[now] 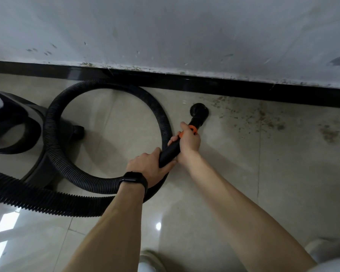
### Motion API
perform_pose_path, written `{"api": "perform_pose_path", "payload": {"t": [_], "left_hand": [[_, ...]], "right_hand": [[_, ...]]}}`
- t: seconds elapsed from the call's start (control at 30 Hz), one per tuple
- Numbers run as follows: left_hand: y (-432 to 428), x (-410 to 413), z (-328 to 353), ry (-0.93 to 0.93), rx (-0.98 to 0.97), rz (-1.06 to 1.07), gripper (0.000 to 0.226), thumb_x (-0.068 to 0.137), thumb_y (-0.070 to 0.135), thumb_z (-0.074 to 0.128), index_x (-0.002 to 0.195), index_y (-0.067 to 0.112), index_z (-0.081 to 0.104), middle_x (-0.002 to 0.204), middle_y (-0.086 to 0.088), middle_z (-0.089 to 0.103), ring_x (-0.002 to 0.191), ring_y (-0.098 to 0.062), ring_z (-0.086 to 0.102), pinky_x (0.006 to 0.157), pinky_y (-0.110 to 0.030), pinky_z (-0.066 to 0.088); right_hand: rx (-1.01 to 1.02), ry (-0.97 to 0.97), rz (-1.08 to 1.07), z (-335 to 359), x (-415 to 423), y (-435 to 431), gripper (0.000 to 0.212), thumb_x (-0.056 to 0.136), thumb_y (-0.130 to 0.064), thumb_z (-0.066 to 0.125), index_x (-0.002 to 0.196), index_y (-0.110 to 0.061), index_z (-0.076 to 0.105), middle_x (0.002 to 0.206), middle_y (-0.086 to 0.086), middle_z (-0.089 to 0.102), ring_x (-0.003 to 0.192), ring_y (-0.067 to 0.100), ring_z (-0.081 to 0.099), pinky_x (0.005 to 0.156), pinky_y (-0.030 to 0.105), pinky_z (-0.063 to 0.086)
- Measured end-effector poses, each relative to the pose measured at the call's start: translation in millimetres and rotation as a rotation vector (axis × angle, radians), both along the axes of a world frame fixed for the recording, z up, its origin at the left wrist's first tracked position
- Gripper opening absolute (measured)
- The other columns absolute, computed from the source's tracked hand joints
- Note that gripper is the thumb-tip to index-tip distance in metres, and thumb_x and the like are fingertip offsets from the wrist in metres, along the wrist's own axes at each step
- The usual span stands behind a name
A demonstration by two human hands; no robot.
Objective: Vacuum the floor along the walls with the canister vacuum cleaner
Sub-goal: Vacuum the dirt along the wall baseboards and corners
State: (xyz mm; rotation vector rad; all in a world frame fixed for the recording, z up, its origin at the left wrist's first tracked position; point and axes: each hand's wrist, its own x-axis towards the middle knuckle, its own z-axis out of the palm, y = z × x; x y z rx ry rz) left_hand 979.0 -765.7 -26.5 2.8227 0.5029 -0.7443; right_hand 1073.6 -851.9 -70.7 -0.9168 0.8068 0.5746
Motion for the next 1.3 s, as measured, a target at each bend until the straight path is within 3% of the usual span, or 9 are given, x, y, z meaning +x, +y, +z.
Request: {"api": "perform_pose_path", "payload": {"t": [0.2, 0.47, 0.73, 0.83, 0.9, 1.07, 1.3], "left_hand": [[5, 6, -6, -0.007, -0.033, 0.088, 0.037, 0.091, 0.063, 0.043, 0.094, 0.026, 0.043, 0.078, 0.0, 0.059, 0.073, -0.027, 0.061, 0.072, -0.039, 0.054], [-2, 29, -18, -0.035, -0.138, 0.158, 0.022, 0.093, 0.044, 0.051, 0.098, 0.025, 0.039, 0.078, 0.001, 0.055, 0.07, -0.025, 0.056, 0.062, -0.033, 0.046], [6, 34, -22, -0.078, -0.233, 0.343, 0.024, 0.089, 0.044, 0.057, 0.095, 0.024, 0.045, 0.079, -0.002, 0.058, 0.07, -0.026, 0.059, 0.062, -0.035, 0.05], [15, 27, -21, -0.068, -0.239, 0.359, 0.021, 0.085, 0.044, 0.058, 0.089, 0.028, 0.047, 0.077, -0.001, 0.059, 0.068, -0.023, 0.059, 0.062, -0.034, 0.052], [19, 19, -20, -0.041, -0.23, 0.327, 0.021, 0.083, 0.046, 0.057, 0.084, 0.029, 0.045, 0.077, 0.0, 0.06, 0.068, -0.023, 0.06, 0.065, -0.036, 0.054], [22, -3, -13, 0.036, -0.141, 0.135, 0.022, 0.085, 0.049, 0.052, 0.086, 0.03, 0.041, 0.077, 0.002, 0.059, 0.07, -0.023, 0.06, 0.068, -0.036, 0.054], [14, -19, -5, 0.076, -0.043, -0.074, 0.026, 0.086, 0.057, 0.05, 0.092, 0.033, 0.042, 0.08, 0.005, 0.058, 0.076, -0.026, 0.061, 0.068, -0.034, 0.051]], "right_hand": [[0.037, -0.007, 0.055, -1, 9, 8, 0.017, 0.097, -0.019, 0.067, 0.097, -0.009, 0.053, 0.056, -0.001, 0.049, 0.042, 0.014, 0.045, 0.051, 0.029, 0.048], [-0.056, -0.065, 0.088, -9, 36, 10, 0.025, 0.096, -0.018, 0.067, 0.078, -0.01, 0.052, 0.053, -0.001, 0.046, 0.041, 0.015, 0.044, 0.046, 0.028, 0.045], [-0.117, -0.094, 0.205, -9, 54, 37, 0.021, 0.098, -0.017, 0.065, 0.083, -0.008, 0.054, 0.049, -0.002, 0.048, 0.038, 0.015, 0.042, 0.044, 0.026, 0.044], [-0.134, -0.093, 0.214, -10, 48, 44, 0.016, 0.098, -0.019, 0.065, 0.093, -0.006, 0.057, 0.051, -0.001, 0.05, 0.038, 0.014, 0.045, 0.043, 0.027, 0.045], [-0.125, -0.073, 0.179, -10, 38, 42, 0.016, 0.098, -0.018, 0.065, 0.1, -0.005, 0.057, 0.05, -0.002, 0.05, 0.038, 0.014, 0.046, 0.043, 0.027, 0.046], [-0.043, 0.0, 0.051, -6, -1, 20, 0.018, 0.098, -0.021, 0.066, 0.095, -0.007, 0.055, 0.055, -0.001, 0.05, 0.043, 0.014, 0.047, 0.049, 0.029, 0.05], [-0.032, 0.051, -0.112, -4, -44, -12, 0.02, 0.1, -0.021, 0.065, 0.11, -0.006, 0.056, 0.062, 0.002, 0.053, 0.045, 0.015, 0.053, 0.056, 0.034, 0.058]]}}
